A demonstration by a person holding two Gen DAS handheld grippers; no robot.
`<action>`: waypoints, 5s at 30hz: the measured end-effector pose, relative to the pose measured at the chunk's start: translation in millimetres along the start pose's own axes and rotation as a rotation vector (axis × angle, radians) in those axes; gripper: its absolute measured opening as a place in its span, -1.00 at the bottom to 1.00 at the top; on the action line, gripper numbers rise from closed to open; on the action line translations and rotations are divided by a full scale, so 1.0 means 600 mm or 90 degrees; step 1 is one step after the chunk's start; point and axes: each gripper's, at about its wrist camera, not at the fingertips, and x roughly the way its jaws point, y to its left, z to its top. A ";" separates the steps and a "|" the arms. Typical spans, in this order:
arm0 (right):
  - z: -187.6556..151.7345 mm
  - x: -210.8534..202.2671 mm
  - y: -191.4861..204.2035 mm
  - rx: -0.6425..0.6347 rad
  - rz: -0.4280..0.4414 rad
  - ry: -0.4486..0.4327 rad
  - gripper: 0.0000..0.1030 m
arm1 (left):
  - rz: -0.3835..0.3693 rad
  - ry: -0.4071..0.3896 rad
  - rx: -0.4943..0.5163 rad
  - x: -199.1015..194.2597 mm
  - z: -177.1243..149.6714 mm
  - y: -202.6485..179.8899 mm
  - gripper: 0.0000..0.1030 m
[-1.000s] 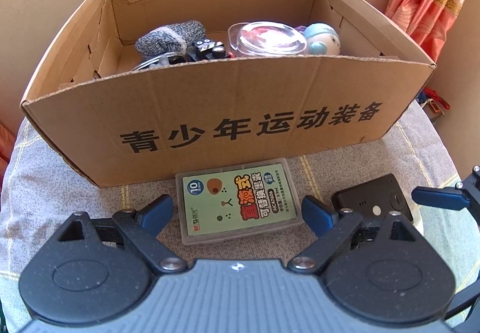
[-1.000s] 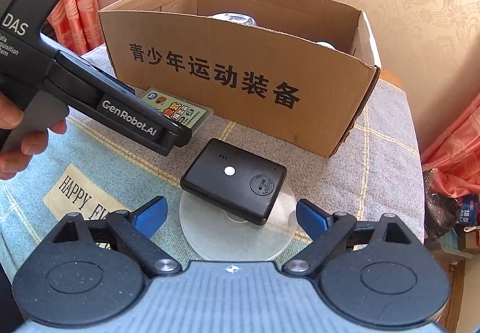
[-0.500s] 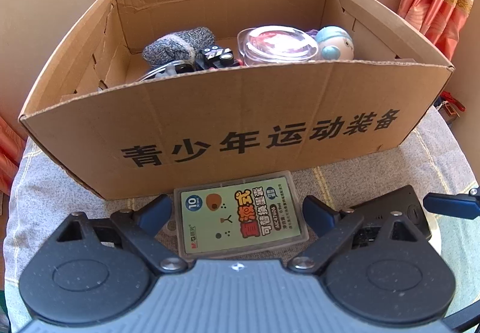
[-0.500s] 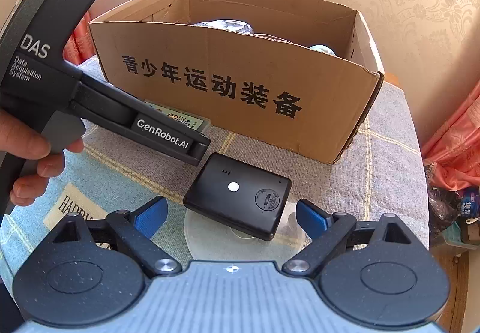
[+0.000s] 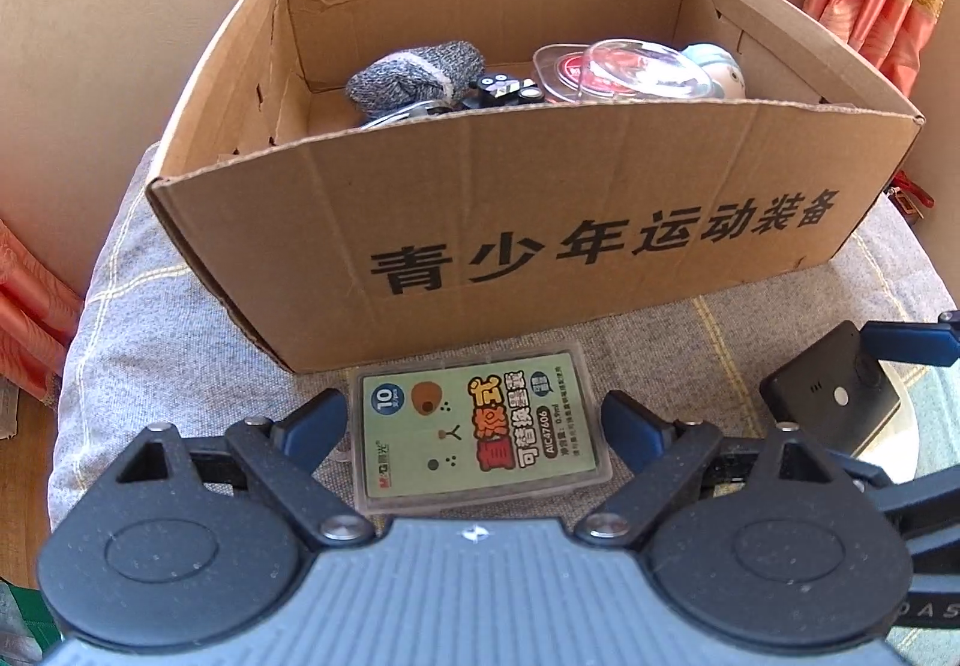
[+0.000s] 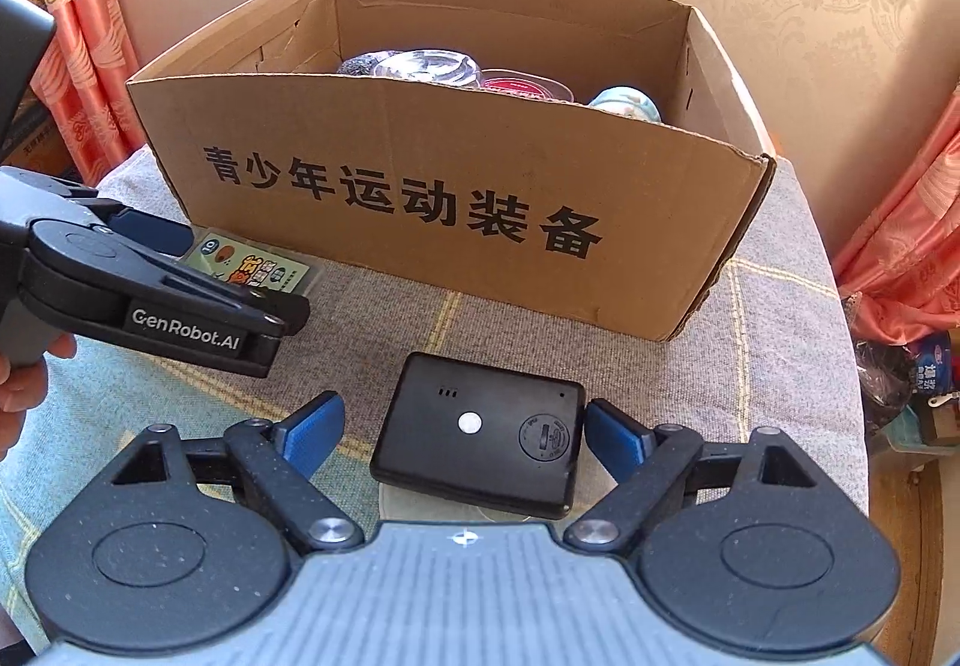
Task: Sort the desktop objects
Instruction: 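Grasp the green card pack with left tool while right tool grasps the black square device, then lift the card pack and black device and carry them over the box, then open both tools to drop the card pack and black device into the box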
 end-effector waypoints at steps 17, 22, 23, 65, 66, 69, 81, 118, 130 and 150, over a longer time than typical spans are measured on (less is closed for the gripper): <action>0.000 -0.002 0.009 -0.027 -0.028 0.020 0.44 | 0.002 -0.005 0.016 0.003 -0.006 -0.001 0.74; -0.001 -0.011 0.005 -0.034 -0.024 0.017 0.44 | -0.004 -0.006 0.023 -0.007 -0.010 0.003 0.74; -0.001 -0.013 0.005 -0.036 -0.024 0.016 0.44 | -0.005 -0.006 0.026 -0.010 -0.011 0.003 0.74; 0.008 -0.045 -0.007 -0.062 -0.018 -0.005 0.44 | -0.025 0.004 0.049 -0.049 -0.019 0.010 0.73; 0.010 -0.048 -0.008 -0.064 -0.019 -0.006 0.44 | -0.029 0.001 0.054 -0.056 -0.017 0.009 0.73; 0.019 -0.056 -0.011 -0.067 -0.020 -0.013 0.44 | -0.042 -0.004 0.061 -0.075 -0.007 0.008 0.73; 0.083 -0.100 -0.023 -0.086 -0.016 -0.054 0.44 | -0.070 -0.027 0.086 -0.144 0.043 0.007 0.73; 0.202 -0.073 -0.075 -0.073 -0.030 -0.095 0.74 | -0.031 -0.062 0.059 -0.092 0.237 0.044 0.73; 0.192 -0.091 -0.075 -0.081 -0.039 -0.100 0.75 | 0.005 -0.057 0.076 -0.047 0.257 0.036 0.73; 0.161 -0.118 -0.081 -0.051 -0.035 -0.092 0.96 | 0.016 -0.054 0.112 -0.073 0.242 0.031 0.77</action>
